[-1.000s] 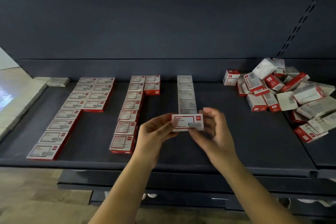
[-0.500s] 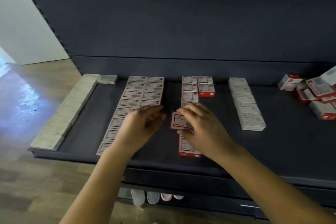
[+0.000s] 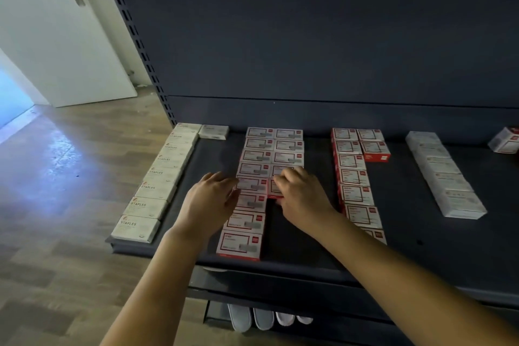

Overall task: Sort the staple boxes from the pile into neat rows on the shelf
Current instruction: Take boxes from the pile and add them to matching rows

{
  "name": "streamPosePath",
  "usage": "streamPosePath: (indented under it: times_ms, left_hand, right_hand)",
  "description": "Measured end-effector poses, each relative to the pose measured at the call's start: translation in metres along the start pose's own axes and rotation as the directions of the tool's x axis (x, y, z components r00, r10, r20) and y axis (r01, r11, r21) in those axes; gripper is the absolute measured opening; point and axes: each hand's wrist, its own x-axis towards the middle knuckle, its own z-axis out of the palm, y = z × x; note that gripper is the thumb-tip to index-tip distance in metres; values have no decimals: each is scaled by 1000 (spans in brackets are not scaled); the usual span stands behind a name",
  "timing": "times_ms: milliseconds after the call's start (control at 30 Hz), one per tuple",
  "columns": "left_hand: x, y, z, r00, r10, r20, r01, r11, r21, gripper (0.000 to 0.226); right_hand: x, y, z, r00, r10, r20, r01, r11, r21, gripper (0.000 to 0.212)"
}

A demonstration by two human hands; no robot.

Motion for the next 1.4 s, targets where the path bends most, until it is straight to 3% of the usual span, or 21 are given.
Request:
streamPosePath:
  times_ms: [333, 533, 700, 933, 1167, 1400]
  left_hand:
    - [-6, -2, 9, 999, 0, 46, 3, 998, -69, 12]
    - [-4, 2, 6, 994, -48, 101, 55, 996, -71, 22]
    - [-5, 5, 5, 987, -70, 145, 85, 992, -93, 24]
    - [-1, 19, -2, 971, -103, 215, 104, 995, 7, 35]
    - [6, 86, 5, 993, 65, 94, -68, 997, 29, 36]
    - [19, 187, 35, 976, 176, 126, -173, 984, -36, 30]
  right_hand:
    - [-2, 2, -2, 995, 74, 65, -75, 997, 1, 45]
    - [4, 10, 0, 999, -24, 39, 21, 997, 70, 43]
    - [0, 13, 2, 997, -41, -69, 52, 985, 163, 32]
    - [-5, 6, -8, 998, -54, 11, 52, 993, 109, 35]
    - [-48, 24, -32, 990, -61, -130, 84, 980, 179, 30]
    - [-113, 104, -54, 988, 36, -152, 0, 972, 234, 30]
